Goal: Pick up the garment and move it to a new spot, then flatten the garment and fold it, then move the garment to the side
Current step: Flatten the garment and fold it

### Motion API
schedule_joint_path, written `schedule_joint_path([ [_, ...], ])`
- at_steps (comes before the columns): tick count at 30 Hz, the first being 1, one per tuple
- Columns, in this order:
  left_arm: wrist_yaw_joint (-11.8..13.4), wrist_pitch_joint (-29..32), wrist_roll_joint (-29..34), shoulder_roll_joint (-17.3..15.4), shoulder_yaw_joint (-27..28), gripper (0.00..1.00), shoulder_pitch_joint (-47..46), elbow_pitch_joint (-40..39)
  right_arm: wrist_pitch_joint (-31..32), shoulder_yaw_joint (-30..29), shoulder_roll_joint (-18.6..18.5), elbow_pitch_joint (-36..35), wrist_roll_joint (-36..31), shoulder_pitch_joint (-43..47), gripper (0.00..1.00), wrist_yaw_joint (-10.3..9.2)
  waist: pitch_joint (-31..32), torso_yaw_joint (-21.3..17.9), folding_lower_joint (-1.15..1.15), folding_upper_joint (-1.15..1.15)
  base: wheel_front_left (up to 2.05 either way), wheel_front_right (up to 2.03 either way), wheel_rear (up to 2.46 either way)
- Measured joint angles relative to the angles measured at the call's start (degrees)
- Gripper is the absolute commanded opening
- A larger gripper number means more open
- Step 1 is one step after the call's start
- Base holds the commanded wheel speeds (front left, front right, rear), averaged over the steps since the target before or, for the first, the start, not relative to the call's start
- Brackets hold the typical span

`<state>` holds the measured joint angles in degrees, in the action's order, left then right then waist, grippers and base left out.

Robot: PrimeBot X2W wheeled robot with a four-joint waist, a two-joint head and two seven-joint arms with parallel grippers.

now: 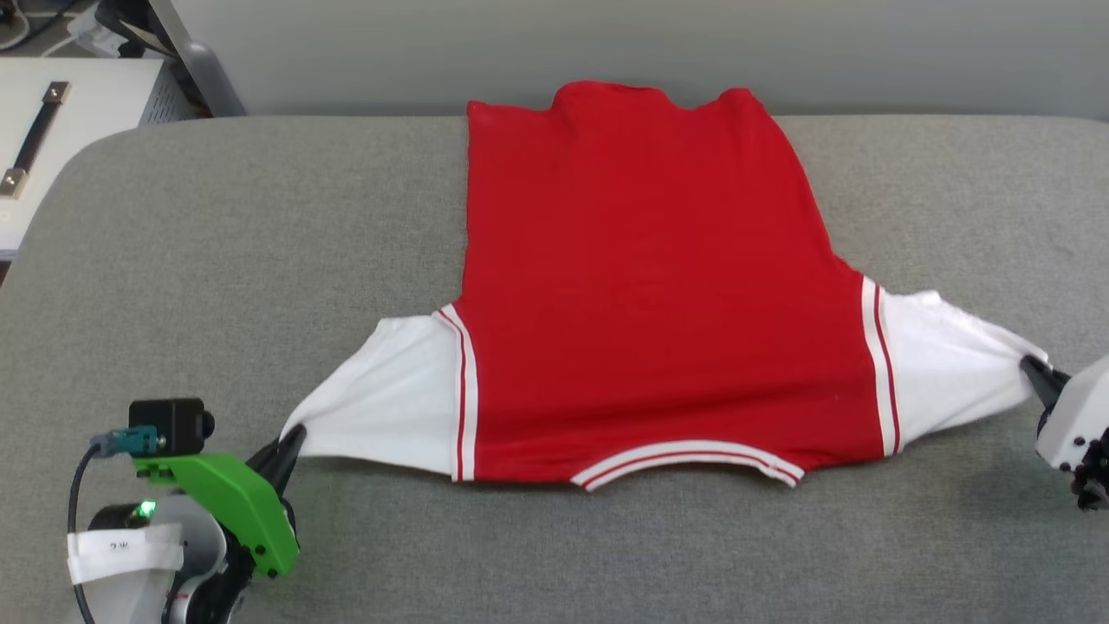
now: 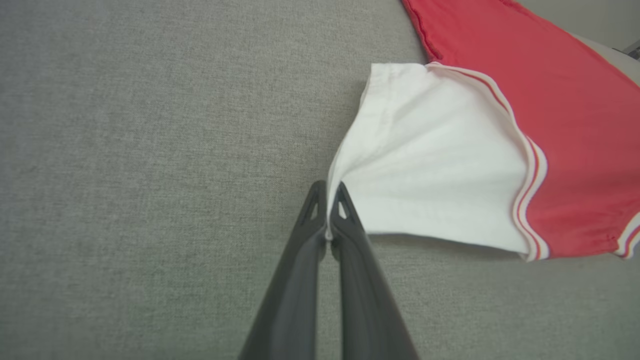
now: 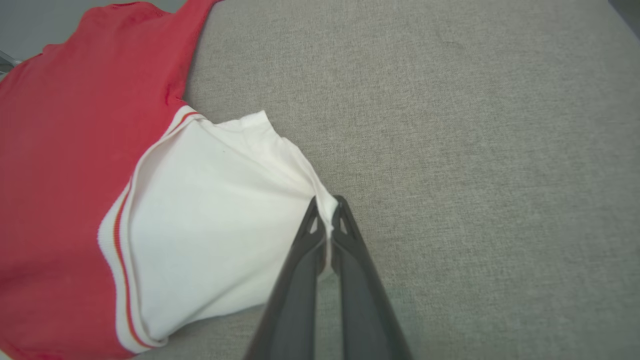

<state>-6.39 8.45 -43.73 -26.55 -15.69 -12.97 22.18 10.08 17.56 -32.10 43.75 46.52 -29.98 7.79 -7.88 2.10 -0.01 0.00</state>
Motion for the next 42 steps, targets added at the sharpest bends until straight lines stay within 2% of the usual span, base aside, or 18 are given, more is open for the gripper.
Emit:
schedule_joint_path([
  [5,2.27,2.54,-2.33,-1.31,1.07,0.0,7.69,-7.08,2.93,-3.27,-0.27,-4.12,1.19,7.05,0.0,0.0,3.34,-0.33,0.0,0.0,0.0,0.0,0.0],
  [11,4.35,8.0,-5.15,-3.34,0.82,0.0,16.18,-14.67,9.55,-8.4,-0.48,-9.43,2.07,16.47,0.0,-0.01,6.22,-0.78,0.0,0.0,0.0,0.0,0.0],
  [16,6.45,9.33,-6.22,-3.53,0.92,0.0,20.33,-18.5,13.95,-13.63,-0.07,-15.67,-0.04,24.05,0.0,-0.01,7.58,-1.02,0.0,0.0,0.0,0.0,0.0],
  [23,7.13,11.88,-8.16,-3.49,0.18,0.0,21.82,-22.32,19.8,-22.14,3.44,-23.87,-6.44,28.81,0.0,-0.03,6.93,-1.13,0.0,0.0,0.0,0.0,0.0],
  [24,7.13,12.27,-8.34,-3.49,0.1,0.0,21.82,-22.94,20.13,-23.17,3.96,-25.02,-7.49,28.9,1.0,-0.04,6.68,-1.09,0.0,0.0,0.0,0.0,0.0],
  [28,7.22,15.29,-9.45,-3.67,-0.57,0.0,21.74,-26.83,24.62,-26.7,5.41,-30.97,-10.14,28.82,1.0,-0.25,4.94,-0.63,0.0,0.0,0.0,0.0,0.0],
  [32,8.89,18.91,-10.93,-4.0,-0.87,0.0,21.62,-31.98,28.83,-28.83,5.69,-37.61,-12.09,26.78,1.0,-0.25,2.38,0.14,0.0,0.0,0.0,0.0,0.0],
  [37,10.79,21.84,-11.07,-4.69,-2.07,0.0,20.83,-38.77,36.42,-29.19,6.21,-44.28,-12.74,18.3,1.0,-0.26,-1.97,1.55,0.0,0.0,0.0,0.0,0.0],
  [42,12.46,22.95,-7.69,-5.46,-3.49,0.0,19.47,-43.11,43.14,-29.05,6.42,-44.92,-14.64,6.23,1.0,-0.27,-6.95,3.32,0.0,0.0,0.0,0.0,0.0],
])
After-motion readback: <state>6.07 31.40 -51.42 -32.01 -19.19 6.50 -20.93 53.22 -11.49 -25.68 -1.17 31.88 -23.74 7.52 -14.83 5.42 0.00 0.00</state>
